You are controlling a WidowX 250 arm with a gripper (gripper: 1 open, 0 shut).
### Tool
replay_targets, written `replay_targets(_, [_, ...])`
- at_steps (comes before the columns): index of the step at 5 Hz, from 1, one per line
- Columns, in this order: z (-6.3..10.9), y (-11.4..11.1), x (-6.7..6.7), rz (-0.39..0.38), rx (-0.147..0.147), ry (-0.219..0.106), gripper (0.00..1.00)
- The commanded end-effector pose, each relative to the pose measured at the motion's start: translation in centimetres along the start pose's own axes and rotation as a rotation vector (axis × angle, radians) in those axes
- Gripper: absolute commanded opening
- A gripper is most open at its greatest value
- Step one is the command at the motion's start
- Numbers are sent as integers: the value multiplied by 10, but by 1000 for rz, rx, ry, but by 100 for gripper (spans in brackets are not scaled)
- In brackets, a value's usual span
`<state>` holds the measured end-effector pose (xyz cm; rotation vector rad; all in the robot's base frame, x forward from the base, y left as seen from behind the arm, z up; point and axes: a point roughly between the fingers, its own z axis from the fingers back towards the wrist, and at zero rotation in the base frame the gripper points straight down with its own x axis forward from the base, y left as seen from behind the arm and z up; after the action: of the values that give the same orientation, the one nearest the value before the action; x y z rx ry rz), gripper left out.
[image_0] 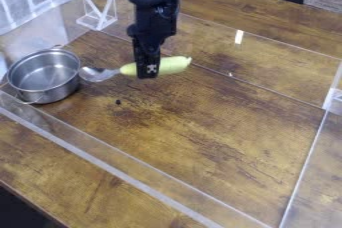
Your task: Move the green spoon to the right
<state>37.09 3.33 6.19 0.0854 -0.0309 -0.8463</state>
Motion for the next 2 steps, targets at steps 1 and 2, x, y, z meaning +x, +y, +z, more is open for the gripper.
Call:
replay_targets(1, [5,5,-4,-36,11,-28,0])
replay_targets(2, [-6,-1,-3,-48,-7,-25,0])
